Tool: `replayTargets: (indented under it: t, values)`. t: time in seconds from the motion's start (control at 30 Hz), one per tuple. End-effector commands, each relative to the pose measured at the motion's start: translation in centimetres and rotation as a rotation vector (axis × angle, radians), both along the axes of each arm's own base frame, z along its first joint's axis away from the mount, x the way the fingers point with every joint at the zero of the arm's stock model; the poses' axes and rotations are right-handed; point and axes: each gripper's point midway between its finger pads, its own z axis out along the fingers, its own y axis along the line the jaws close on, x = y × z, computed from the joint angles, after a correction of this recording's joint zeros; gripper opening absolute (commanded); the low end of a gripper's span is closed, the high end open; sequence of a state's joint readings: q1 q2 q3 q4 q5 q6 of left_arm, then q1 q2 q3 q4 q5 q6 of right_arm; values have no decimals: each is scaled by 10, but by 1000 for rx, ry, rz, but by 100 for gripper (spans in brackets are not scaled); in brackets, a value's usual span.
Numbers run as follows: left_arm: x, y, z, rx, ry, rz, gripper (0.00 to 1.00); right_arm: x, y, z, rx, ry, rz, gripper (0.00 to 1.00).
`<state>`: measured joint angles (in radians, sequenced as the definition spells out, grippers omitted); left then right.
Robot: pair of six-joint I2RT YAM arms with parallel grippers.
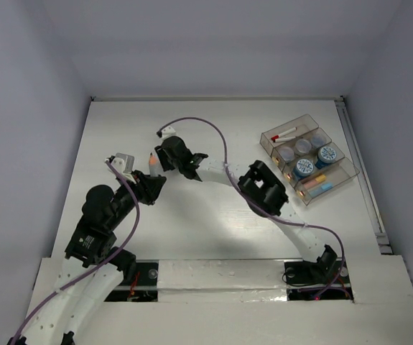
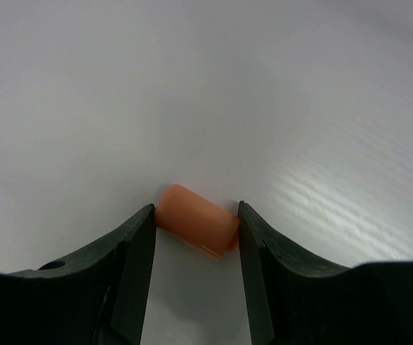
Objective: Sort the stationery into containers
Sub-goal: Move the pen cap to the center of the board.
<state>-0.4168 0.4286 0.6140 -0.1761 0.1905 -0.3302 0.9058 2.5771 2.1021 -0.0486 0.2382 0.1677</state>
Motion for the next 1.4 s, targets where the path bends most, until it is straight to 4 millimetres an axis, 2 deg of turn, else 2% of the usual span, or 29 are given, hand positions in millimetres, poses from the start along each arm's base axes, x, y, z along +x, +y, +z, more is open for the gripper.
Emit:
replayTargets:
  t: [0.0,0.03,0.07,0.1,0.13,0.17,0.23,0.27,0.33,0.37,0.4,0.43,0.47,0.53,0.57,0.63,0.67,0.77,0.93,1.0,1.13,1.17,1.23,1.37]
  values:
    - [1,1,28,-25,-76,1,0,-29,-59,-39,-89,95,-179,9]
    - [2,1,28,-24,-74,1,0,-30,-71,-17,-66,74,-225,8]
    - [2,0,27,-24,-73,-1,0,-35,-80,-15,-51,77,-253,7]
    - [2,0,27,-24,-73,-4,0,-43,-93,-17,-56,92,-279,7]
    - [1,-1,27,-25,-74,-7,0,-63,-122,-43,-91,145,-337,7]
    - [2,-1,26,-23,-70,-8,0,-66,-126,-20,-23,130,-360,7]
    - [3,0,25,-23,-68,-5,0,-84,-148,-25,20,178,-428,10]
    - [3,0,25,-22,-67,-5,0,-102,-168,-32,16,207,-446,13]
    - [3,-2,24,-23,-63,-11,0,-119,-176,-37,78,270,-467,19]
    - [4,-1,24,-23,-63,-10,0,-126,-180,-40,95,293,-472,25]
    - [4,-2,24,-22,-60,-11,0,-138,-189,-44,99,320,-475,28]
    - [5,0,23,-22,-58,-4,0,-149,-185,-45,125,351,-462,31]
    - [5,0,22,-21,-55,-5,0,-151,-183,-41,153,356,-450,39]
    - [7,1,22,-19,-54,4,0,-156,-182,-36,171,374,-433,44]
    - [7,1,21,-18,-52,1,0,-157,-183,-33,164,371,-430,55]
    - [7,1,22,-19,-53,1,0,-152,-184,-22,155,340,-424,64]
    - [9,3,21,-18,-52,9,0,-152,-187,-20,133,332,-424,73]
    - [8,3,21,-18,-52,9,0,-147,-191,-9,69,295,-410,82]
    - [7,3,22,-20,-56,9,0,-150,-198,-4,-61,279,-341,84]
    - [7,3,23,-21,-59,7,0,-146,-200,5,-104,241,-306,84]
    - [6,3,25,-23,-67,5,0,-139,-197,26,-248,115,-73,83]
    - [6,3,24,-22,-65,4,0,-147,-188,23,-252,142,13,83]
    - [6,3,25,-23,-68,5,0,-139,-180,26,-275,134,57,81]
    - [5,3,25,-23,-68,5,0,-133,-170,13,-335,163,134,78]
